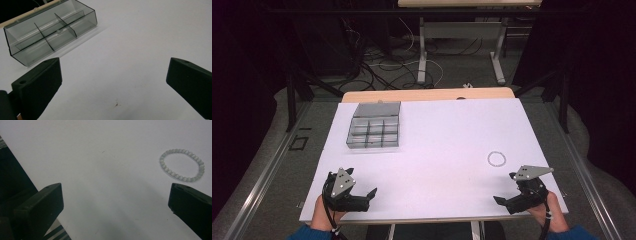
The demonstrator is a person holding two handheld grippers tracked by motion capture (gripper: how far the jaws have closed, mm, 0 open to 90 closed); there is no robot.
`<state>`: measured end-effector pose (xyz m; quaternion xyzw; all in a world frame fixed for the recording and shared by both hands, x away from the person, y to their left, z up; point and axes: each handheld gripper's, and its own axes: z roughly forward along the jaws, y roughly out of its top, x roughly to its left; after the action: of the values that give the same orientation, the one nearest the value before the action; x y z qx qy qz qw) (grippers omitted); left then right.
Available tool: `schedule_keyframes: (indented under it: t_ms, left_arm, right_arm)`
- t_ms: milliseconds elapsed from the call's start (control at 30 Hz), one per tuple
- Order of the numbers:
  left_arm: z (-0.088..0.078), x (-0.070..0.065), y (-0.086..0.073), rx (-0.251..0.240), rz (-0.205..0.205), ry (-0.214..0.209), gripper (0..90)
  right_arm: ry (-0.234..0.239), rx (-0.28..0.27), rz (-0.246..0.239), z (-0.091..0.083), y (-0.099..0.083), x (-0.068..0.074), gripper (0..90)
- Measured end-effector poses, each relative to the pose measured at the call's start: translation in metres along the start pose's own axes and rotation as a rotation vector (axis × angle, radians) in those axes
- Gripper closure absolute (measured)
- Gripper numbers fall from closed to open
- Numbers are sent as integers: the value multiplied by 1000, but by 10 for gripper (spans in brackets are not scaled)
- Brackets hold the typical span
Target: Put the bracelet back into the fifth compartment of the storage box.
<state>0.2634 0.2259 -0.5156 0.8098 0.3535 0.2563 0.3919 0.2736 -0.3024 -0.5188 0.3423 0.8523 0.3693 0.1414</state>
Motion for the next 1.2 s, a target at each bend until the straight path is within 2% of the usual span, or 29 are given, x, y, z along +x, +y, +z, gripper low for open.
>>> schedule_keyframes:
  t_ms: [367,433,533,633,700,733,867,967,1000,1200]
  left_arm:
    - [2,1,0,28,-1,-19,2]
    - [2,1,0,38,-1,-30,2]
    - [2,1,0,36,-1,-30,2]
    - [2,2,0,36,-3,-27,3]
    - [2,2,0,35,-3,-29,4]
    - [2,2,0,36,-3,-28,5]
    - [3,2,-1,35,-4,-31,6]
    - [5,3,0,43,-1,-33,6]
    - [5,3,1,43,0,-35,6]
    - [4,3,1,45,0,-33,6]
  right_arm:
    - [7,25,-10,3,2,-2,0]
    - [-1,17,5,5,1,-2,0]
    - [0,23,-8,6,3,-6,0]
    - [-9,26,10,7,4,-8,0]
    - [-21,15,4,10,5,-10,0]
    - [-19,21,17,11,6,-10,0]
    - [-27,38,12,12,10,-12,0]
    - [-12,15,29,16,12,-16,0]
    - [-15,26,31,16,13,-17,0]
    - [-30,15,35,23,19,-26,0]
